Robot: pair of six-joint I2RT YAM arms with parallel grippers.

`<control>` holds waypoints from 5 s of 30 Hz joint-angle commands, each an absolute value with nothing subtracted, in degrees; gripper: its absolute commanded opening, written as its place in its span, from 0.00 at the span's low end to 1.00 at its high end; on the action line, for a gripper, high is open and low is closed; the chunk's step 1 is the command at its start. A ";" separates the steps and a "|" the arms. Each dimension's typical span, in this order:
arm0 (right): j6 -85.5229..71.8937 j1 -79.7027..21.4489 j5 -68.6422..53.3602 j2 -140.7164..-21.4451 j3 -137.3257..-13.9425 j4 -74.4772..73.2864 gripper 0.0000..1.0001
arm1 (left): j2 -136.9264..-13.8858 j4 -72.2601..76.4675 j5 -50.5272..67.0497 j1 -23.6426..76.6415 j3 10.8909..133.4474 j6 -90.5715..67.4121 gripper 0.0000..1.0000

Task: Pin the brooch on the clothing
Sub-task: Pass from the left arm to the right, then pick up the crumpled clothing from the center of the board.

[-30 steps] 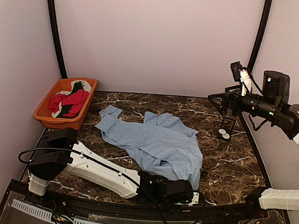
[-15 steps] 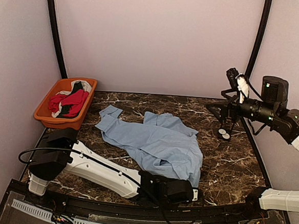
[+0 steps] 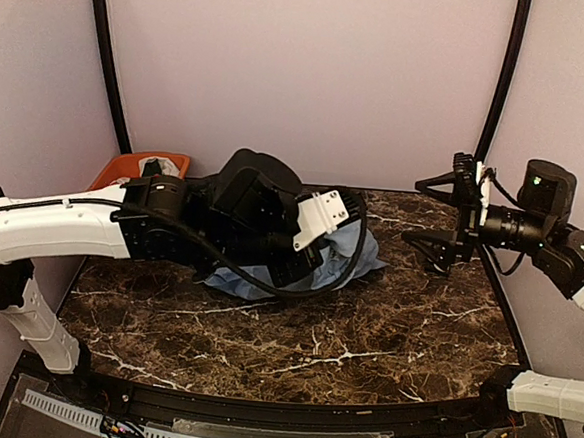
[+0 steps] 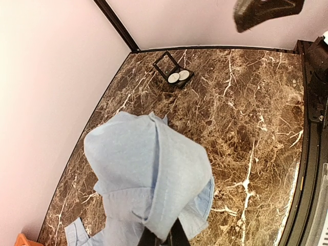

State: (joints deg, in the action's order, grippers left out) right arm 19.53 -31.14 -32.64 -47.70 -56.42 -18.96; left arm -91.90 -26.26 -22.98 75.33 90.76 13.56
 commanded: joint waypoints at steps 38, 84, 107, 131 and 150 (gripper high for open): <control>36.86 -36.25 -60.50 -78.30 -66.51 -24.26 0.94 | -76.74 -45.60 -4.83 74.31 89.58 16.13 0.01; 22.44 -43.33 -13.18 -53.50 -52.85 2.88 0.00 | -72.72 -27.43 -18.25 70.03 68.97 14.66 0.99; 14.66 -42.25 12.91 -61.10 -58.09 3.34 0.00 | -93.37 -7.82 -21.23 71.43 60.96 8.80 0.99; 14.40 -40.75 10.89 -58.22 -59.23 0.19 0.00 | -97.76 24.99 -29.33 67.86 51.56 8.98 0.86; 15.58 -40.47 11.46 -56.81 -60.78 -1.49 0.00 | -98.64 20.61 -20.59 65.39 60.30 6.87 0.01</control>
State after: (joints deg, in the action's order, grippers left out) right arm 14.11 -40.97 10.35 -58.63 -57.87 -3.51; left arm -106.41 27.70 -20.84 65.49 57.87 9.37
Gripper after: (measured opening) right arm 0.008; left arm 0.020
